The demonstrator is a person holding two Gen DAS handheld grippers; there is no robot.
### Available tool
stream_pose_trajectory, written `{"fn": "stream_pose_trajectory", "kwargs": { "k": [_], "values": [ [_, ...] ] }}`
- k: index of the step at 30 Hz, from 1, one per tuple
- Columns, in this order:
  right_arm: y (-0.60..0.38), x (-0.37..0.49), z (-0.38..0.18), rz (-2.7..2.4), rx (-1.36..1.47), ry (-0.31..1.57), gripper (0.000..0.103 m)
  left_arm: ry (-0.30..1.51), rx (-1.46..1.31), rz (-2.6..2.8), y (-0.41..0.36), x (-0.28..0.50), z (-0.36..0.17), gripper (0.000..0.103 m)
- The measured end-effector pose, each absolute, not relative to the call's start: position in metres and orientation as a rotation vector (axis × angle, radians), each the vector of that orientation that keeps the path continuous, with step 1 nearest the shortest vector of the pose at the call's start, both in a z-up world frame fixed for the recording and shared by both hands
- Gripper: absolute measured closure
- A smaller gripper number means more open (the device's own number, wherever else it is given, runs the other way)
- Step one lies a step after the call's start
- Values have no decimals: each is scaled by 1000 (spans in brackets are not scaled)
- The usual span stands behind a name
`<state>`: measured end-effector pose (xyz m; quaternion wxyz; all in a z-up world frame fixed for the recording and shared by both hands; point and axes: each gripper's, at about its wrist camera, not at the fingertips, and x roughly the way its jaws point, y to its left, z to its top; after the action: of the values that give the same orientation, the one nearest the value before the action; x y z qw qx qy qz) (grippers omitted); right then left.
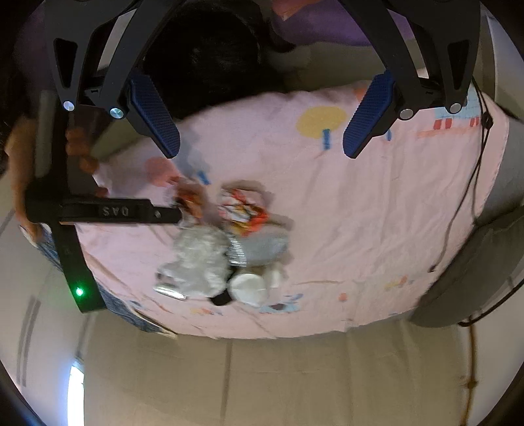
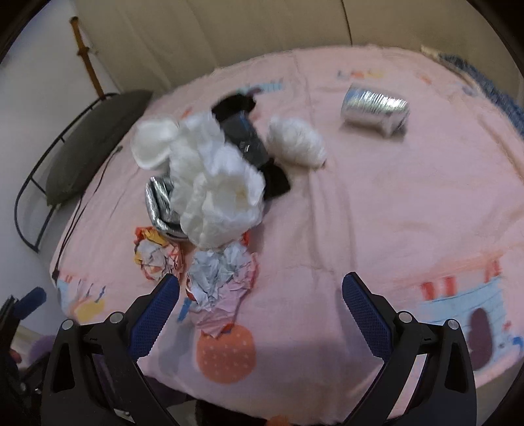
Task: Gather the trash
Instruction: 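Grasp the crumpled wrapper with the left tool while the right tool grasps another wrapper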
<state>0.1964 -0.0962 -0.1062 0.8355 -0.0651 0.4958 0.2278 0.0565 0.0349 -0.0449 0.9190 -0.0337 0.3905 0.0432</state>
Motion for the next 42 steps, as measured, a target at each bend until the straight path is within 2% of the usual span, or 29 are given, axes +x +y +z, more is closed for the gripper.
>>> {"fn": "stream_pose_trajectory", "kwargs": {
  "k": [3, 4, 5, 6, 7, 8, 10, 17, 21, 31, 36, 40, 42],
  "values": [
    [-88, 198, -112, 512, -136, 1074, 10, 816, -179, 115, 51, 59, -58, 6],
    [-85, 197, -112, 513, -146, 1073, 30, 824, -202, 121, 54, 62, -60, 6],
    [-81, 197, -114, 504, -172, 1077, 40, 825, -218, 133, 58, 63, -60, 6],
    [-78, 198, -118, 518, -173, 1090, 41, 816, -235, 150, 61, 64, -60, 6],
    [-77, 197, -120, 528, -172, 1104, 54, 812, -243, 155, 61, 64, -60, 6],
    [-74, 194, -121, 527, -201, 1098, 62, 814, -249, 156, 61, 65, -61, 6],
    [-73, 191, -118, 516, -235, 1079, 63, 816, -243, 159, 57, 68, -63, 6],
    [-111, 191, -99, 564, -55, 1069, 63, 839, -275, 119, 47, 78, -72, 6],
    [-134, 184, -82, 580, -50, 1000, 63, 826, -336, 42, 42, 91, -78, 6],
    [-177, 187, -65, 573, 3, 958, 63, 891, -176, 71, 11, 144, -97, 6],
    [-178, 187, -68, 574, 14, 965, 63, 906, -183, 83, 15, 163, -101, 18],
    [-173, 187, -70, 592, 0, 972, 61, 910, -160, 122, 19, 174, -106, 51],
    [-169, 187, -72, 591, -16, 975, 61, 907, -149, 126, 19, 177, -107, 51]
  ]
}}
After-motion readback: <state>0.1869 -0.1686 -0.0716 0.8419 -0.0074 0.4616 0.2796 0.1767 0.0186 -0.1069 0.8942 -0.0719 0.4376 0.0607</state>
